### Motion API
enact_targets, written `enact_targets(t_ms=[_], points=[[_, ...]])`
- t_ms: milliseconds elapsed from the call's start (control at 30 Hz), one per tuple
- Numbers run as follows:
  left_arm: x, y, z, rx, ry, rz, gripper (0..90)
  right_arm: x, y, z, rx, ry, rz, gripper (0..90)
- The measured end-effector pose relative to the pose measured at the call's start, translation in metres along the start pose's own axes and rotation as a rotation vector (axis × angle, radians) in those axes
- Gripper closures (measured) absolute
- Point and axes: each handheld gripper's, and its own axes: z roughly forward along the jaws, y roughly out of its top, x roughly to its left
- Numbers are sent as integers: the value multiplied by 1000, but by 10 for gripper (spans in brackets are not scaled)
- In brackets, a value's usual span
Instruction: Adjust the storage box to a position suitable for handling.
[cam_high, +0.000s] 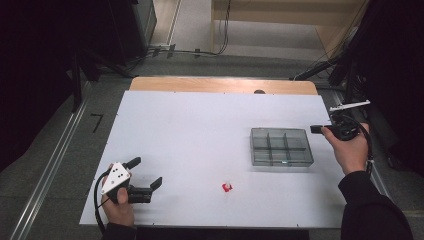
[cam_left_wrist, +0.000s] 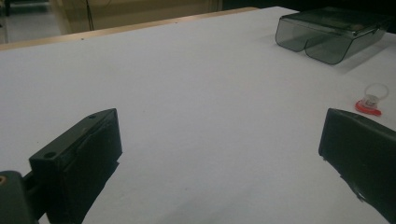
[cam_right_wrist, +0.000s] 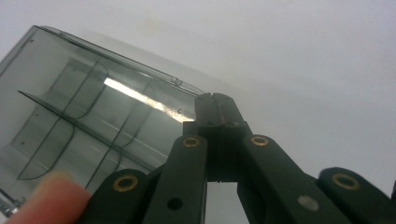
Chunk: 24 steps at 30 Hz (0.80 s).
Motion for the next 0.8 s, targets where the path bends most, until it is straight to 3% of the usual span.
enact_targets(t_ms=[367, 533, 633, 800], points=[[0, 0, -1, -5, 3, -3, 0, -12, 0, 20, 105, -2, 40, 885], [0, 0, -1, -6, 3, -3, 0, -13, -1, 24, 119, -16, 65, 885], [0, 0, 0, -6, 1, -3, 0, -13, -2, 28, 148, -12, 50, 885], [0, 0, 0, -8, 2, -4, 0, -16, -5, 32, 165, 39, 66, 885]])
